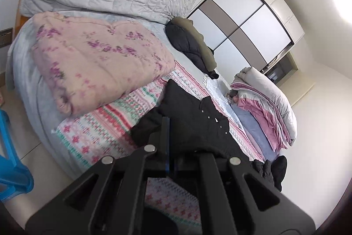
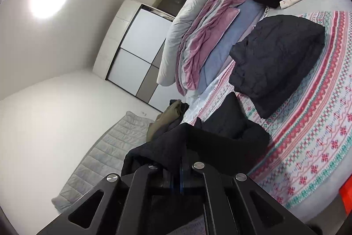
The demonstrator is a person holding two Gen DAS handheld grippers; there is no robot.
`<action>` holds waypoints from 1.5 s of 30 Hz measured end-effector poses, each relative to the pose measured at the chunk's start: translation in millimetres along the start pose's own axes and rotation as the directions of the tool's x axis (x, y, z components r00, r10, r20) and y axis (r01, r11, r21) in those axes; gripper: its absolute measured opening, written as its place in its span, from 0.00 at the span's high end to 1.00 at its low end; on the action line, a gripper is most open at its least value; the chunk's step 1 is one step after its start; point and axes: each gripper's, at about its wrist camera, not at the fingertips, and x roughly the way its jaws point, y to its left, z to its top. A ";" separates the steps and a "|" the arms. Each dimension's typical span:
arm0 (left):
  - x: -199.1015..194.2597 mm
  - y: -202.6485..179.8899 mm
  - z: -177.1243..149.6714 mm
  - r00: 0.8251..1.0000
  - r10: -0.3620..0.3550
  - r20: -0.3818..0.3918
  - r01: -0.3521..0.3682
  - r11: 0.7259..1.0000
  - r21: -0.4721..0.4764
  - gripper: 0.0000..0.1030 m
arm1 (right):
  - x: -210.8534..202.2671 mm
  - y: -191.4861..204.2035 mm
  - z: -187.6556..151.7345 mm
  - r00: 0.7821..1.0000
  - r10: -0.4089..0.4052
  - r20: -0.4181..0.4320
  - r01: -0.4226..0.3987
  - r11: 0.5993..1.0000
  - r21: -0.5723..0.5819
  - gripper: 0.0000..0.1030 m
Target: Fold large clothes
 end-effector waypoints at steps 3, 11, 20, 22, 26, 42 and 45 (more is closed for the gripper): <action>21.5 -12.0 15.2 1.000 -0.002 -0.007 0.002 1.000 -0.007 0.97 | 22.0 4.3 10.8 1.000 -0.003 -0.003 0.003 1.000 -0.010 0.97; 157.2 -67.2 74.5 0.993 0.092 -0.068 -0.088 0.994 0.059 0.97 | 151.2 14.1 59.1 0.994 -0.097 -0.060 0.092 0.992 -0.085 0.97; 405.4 -117.3 112.7 0.920 0.358 -0.160 -0.313 0.916 0.249 0.97 | 388.2 -32.8 126.0 0.900 -0.386 -0.204 0.346 0.916 -0.205 0.97; 454.0 -119.1 108.2 0.889 0.426 -0.167 -0.365 0.881 0.303 0.97 | 436.3 -44.3 131.4 0.868 -0.445 -0.221 0.393 0.887 -0.241 0.97; 516.4 -109.8 97.3 0.827 0.523 -0.206 -0.442 0.831 0.337 0.97 | 505.5 -70.6 128.4 0.783 -0.574 -0.238 0.494 0.808 -0.322 0.97; 582.3 -98.5 96.9 0.807 0.536 -0.248 -0.439 0.825 0.356 0.93 | 584.6 -128.2 128.5 0.701 -0.654 -0.284 0.589 0.756 -0.286 0.96; 578.1 -95.1 107.4 0.820 0.491 -0.292 -0.399 0.858 0.324 0.92 | 583.1 -157.6 129.0 0.702 -0.607 -0.373 0.579 0.791 -0.196 0.93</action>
